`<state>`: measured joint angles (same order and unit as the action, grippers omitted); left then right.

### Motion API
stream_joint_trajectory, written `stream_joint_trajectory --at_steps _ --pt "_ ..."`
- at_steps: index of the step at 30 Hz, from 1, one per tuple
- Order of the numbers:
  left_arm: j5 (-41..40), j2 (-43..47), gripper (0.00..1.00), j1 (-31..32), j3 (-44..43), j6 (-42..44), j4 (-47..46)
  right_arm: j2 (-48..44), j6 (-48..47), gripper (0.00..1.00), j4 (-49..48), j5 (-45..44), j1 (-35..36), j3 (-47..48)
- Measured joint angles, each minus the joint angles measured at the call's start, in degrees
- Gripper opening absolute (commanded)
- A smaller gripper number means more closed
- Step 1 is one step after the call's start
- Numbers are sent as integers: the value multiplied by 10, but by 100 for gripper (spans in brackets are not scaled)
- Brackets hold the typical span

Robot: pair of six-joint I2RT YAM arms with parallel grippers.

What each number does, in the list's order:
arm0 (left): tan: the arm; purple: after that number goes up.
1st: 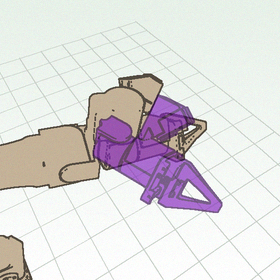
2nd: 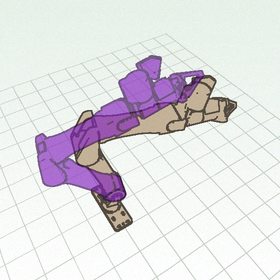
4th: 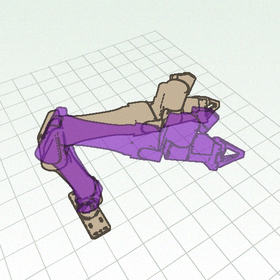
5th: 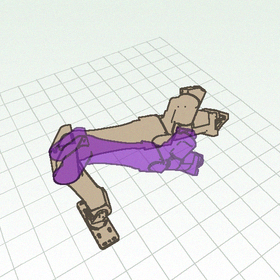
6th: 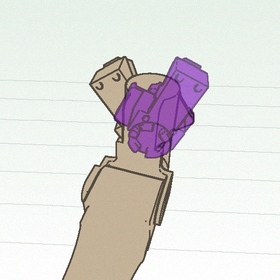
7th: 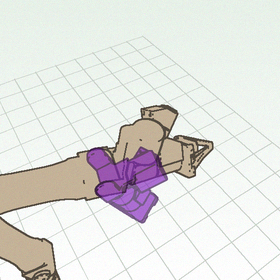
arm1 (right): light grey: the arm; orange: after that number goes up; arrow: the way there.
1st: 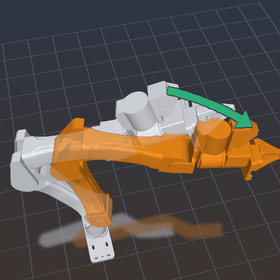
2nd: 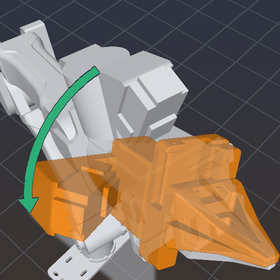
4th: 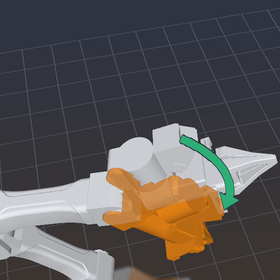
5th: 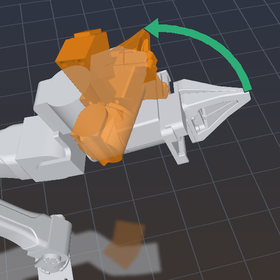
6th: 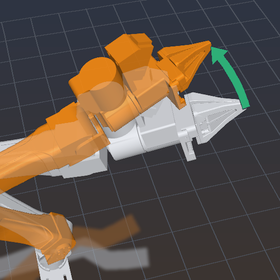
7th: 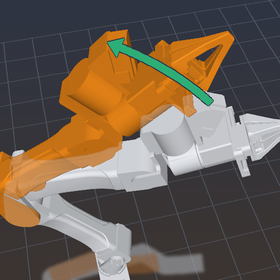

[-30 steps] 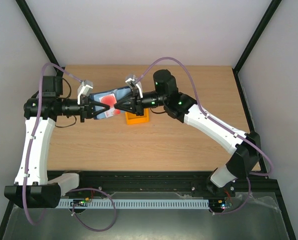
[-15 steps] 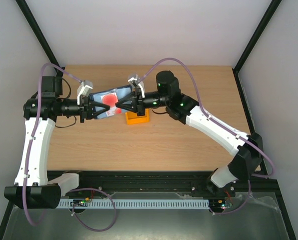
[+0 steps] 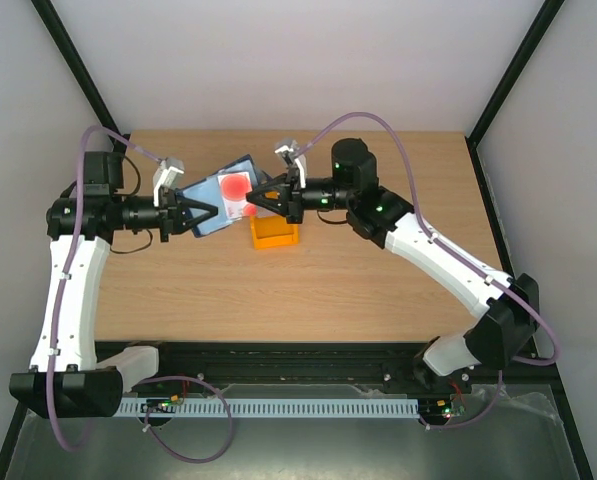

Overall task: Take the credit cards out of the card holder
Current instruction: Remove the credit card from the card holder, then place the credit card at the center of the board.

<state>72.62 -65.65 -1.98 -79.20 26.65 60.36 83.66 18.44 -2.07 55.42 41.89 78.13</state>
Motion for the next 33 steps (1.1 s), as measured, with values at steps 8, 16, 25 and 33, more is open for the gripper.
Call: stream_joint_trajectory --at_steps 8,16,25,33 --pt "-51 13 2 -23 37 -91 -75 -16 28 2 -8 -57 -51 -35" --pt "-158 14 2 -101 134 -211 -195 -18 284 2 -88 -255 -83 -123" --pt "-268 11 2 -128 175 -263 -265 12 606 2 -184 -532 51 -242" --pt "-271 10 2 -119 176 -259 -275 116 736 2 -222 -615 73 -221"
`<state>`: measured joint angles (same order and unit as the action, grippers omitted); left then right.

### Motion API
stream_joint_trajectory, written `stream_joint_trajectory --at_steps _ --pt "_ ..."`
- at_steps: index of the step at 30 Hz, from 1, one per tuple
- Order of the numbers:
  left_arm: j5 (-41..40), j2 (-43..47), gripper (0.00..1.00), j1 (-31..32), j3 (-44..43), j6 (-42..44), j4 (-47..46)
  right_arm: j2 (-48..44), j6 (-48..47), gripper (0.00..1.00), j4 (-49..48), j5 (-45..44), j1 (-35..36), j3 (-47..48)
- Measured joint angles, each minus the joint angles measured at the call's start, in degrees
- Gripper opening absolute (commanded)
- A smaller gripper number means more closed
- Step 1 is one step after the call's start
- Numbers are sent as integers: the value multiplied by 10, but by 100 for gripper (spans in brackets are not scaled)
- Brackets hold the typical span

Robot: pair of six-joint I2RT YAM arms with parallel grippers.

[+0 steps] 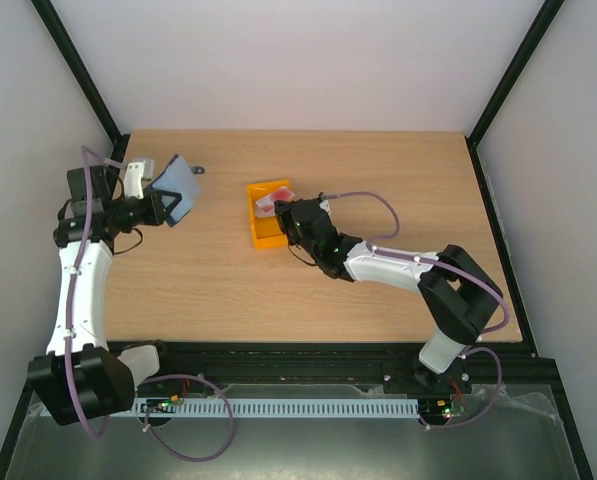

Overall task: Take the credit cards out of the card holder
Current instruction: Place the credit card at the center of the board.

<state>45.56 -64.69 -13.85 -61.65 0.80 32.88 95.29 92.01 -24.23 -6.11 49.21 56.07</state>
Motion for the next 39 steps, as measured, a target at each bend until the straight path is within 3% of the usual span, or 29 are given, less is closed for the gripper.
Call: stream_joint_trajectory --at_steps 12,22,30,39 --pt "113 -31 2 4 111 -12 -32 -108 8 2 -7 -87 -10 -81" --pt "185 -30 2 2 83 40 -2 -231 2 2 17 -120 -139 -214" --pt "185 -30 2 -2 83 39 -3 -184 45 2 -16 -78 -189 -257" --pt "185 -30 2 -3 83 37 -3 -58 75 1 -57 -8 -197 -286"
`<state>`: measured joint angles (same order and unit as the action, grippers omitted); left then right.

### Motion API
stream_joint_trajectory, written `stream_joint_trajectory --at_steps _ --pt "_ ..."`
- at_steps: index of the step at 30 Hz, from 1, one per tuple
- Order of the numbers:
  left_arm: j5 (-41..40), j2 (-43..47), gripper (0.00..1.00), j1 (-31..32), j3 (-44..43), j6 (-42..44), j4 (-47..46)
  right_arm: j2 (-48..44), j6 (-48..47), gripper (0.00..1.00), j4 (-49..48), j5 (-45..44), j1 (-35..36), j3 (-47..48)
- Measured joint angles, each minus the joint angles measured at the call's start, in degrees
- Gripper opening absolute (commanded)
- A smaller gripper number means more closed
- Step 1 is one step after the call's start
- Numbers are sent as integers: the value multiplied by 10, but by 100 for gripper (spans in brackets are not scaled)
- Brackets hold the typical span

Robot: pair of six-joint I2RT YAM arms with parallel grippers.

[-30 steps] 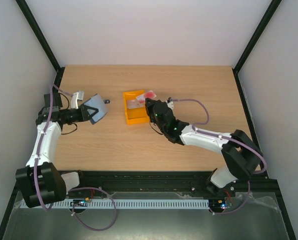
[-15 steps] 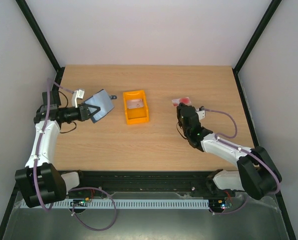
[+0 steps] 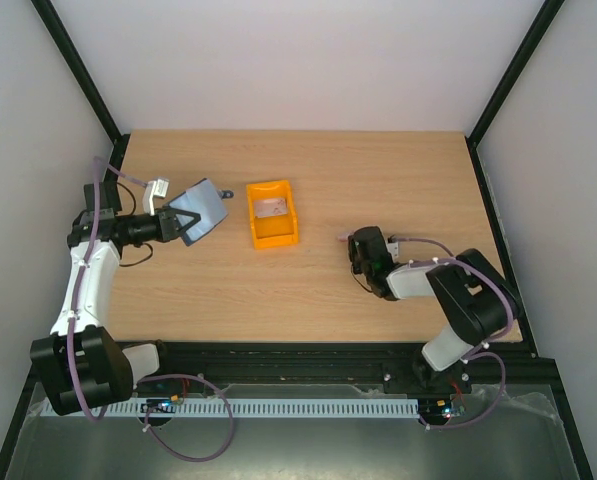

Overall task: Take the credit cards out of the card holder
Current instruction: Place the credit card at the center of the board.

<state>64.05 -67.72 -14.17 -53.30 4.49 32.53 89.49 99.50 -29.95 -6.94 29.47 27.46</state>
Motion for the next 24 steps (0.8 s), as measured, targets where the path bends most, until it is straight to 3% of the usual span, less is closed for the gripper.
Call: stream_joint_trajectory --at_steps 4,6,10,12,19,22,24 --pt "0 0 2 0 0 0 0 44 7 2 -26 25 0 1" --pt "0 0 2 0 0 0 0 55 13 8 -38 28 0 4" --pt "0 0 2 -2 0 0 0 68 22 43 -42 38 0 20" --pt "0 0 2 -3 0 0 0 70 26 55 -43 47 0 26" --pt "4 0 2 -4 0 9 4 -4 28 67 -10 54 0 25" --pt "18 -1 2 -3 -6 34 30 -79 -32 67 10 45 0 34" --pt "29 -4 2 4 -26 73 66 -100 -123 68 15 63 0 74"
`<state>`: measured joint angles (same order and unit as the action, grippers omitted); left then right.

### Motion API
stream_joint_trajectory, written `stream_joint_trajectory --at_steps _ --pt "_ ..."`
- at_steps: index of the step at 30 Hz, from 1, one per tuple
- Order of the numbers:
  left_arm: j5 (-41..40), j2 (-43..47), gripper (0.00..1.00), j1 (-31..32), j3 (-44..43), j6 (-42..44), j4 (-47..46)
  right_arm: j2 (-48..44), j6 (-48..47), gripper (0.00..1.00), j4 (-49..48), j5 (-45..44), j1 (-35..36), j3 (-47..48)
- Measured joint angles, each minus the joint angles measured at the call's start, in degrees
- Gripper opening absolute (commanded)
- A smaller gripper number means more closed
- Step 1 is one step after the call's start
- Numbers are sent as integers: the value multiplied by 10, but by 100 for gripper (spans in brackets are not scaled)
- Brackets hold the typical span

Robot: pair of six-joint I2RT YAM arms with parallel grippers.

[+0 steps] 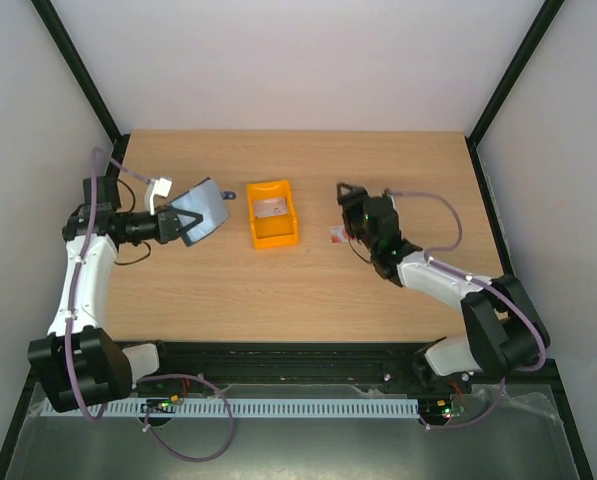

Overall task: Take the credit cards out of the card holder
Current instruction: Place the credit card at the center of the board, then place the card holder at the center of the board.

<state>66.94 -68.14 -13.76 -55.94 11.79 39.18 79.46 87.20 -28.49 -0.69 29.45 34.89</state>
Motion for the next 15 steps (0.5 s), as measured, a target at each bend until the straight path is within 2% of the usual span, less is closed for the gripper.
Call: stream_joint_trajectory --at_steps 3,6,8,11,13,15 --pt "18 -6 2 24 -68 105 95 9 -152 69 1 82 7 95" --pt "38 -4 2 46 -137 229 196 24 -287 70 -29 235 34 189" --pt "49 5 2 58 -168 288 244 25 -347 71 -59 329 57 214" --pt "56 18 2 64 -189 339 290 25 -421 67 -82 439 92 225" --pt "61 22 2 70 -194 357 308 25 -457 61 -80 484 110 225" --pt "63 22 2 79 -195 370 321 27 -486 60 -73 515 119 226"
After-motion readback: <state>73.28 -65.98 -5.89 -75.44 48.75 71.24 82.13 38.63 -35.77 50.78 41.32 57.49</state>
